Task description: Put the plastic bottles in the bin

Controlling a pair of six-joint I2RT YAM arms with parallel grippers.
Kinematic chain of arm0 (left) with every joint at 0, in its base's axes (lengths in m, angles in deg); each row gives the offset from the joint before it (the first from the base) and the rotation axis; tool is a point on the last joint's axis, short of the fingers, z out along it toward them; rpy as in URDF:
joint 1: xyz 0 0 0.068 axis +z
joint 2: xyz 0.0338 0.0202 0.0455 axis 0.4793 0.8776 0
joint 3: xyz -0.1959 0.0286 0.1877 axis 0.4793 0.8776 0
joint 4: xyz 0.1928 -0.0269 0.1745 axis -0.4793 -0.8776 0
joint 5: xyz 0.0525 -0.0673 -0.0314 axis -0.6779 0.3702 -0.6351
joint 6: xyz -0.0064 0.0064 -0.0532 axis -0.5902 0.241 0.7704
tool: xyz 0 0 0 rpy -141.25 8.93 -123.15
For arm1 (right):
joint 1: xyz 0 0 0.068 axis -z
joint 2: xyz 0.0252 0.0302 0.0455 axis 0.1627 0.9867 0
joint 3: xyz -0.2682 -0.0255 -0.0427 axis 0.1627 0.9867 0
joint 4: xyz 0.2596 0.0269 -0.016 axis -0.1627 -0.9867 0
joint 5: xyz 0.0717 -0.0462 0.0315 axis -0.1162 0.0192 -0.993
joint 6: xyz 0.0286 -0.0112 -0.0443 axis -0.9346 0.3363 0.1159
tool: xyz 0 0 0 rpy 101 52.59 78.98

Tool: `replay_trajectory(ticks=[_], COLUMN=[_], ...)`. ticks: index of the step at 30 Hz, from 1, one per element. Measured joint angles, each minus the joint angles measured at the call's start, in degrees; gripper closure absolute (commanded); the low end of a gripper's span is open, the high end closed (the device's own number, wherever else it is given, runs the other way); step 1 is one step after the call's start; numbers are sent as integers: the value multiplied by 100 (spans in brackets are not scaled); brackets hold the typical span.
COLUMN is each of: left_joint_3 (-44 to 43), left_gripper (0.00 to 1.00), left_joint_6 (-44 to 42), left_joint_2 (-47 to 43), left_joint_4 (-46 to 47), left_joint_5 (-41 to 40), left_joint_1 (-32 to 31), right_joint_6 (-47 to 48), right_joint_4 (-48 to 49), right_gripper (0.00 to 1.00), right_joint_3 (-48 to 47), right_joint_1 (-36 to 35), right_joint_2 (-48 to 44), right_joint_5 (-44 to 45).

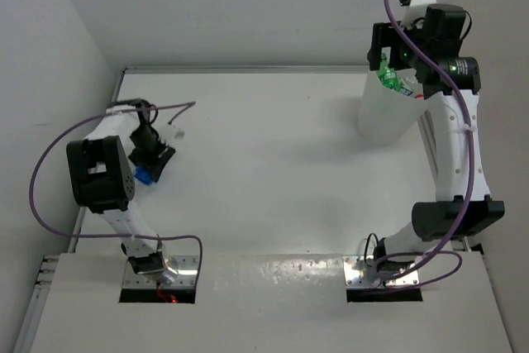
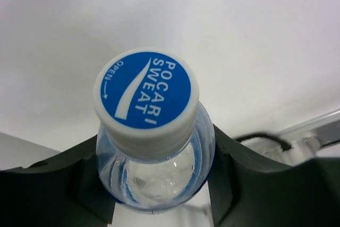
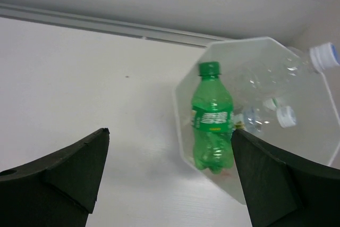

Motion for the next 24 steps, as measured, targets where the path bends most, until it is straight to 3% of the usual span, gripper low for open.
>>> replay_trajectory(ticks=[5,9,11,13,14,15,17,20,24], left_joint_3=[-3239,-5064,-4649,-3458,-2597,-2031,-1558,-1421,-1394], left_gripper=[73,78,79,79,81,81,81,81,81], left_joint_6=[431,1421,2632,4575,5923,6979,8406,9645,10375], left_joint_2=[466,260,-356,-1141,-1539,-1773,-1851,-1561,-1438], left_joint_4=[-715,35,1263,3526,5198,6238,7565,8664,9162], left_joint_5=[1646,3316,4371,5171,5359,5495,5674,5716,5740], left_joint_1=[-332,-481,-518,-603,-669,-756,-975,-1386,-1779], right_joint_6=[116,-17,-144,-251,-306,-352,-415,-468,-389], right_joint_4=[26,184,378,678,839,999,1248,1519,1722], right_gripper=[5,5,5,5,5,5,5,4,4], right_joint_3=[-85,-136,-50,155,269,393,529,540,422], right_joint_1=[-833,-1617,-1950,-2304,-2465,-2638,-2964,-3438,-4024], right_joint_2=[-258,-339,-391,-485,-527,-564,-568,-455,-151], right_joint_5=[-326,-841,-1130,-1357,-1427,-1480,-1585,-1639,-1384])
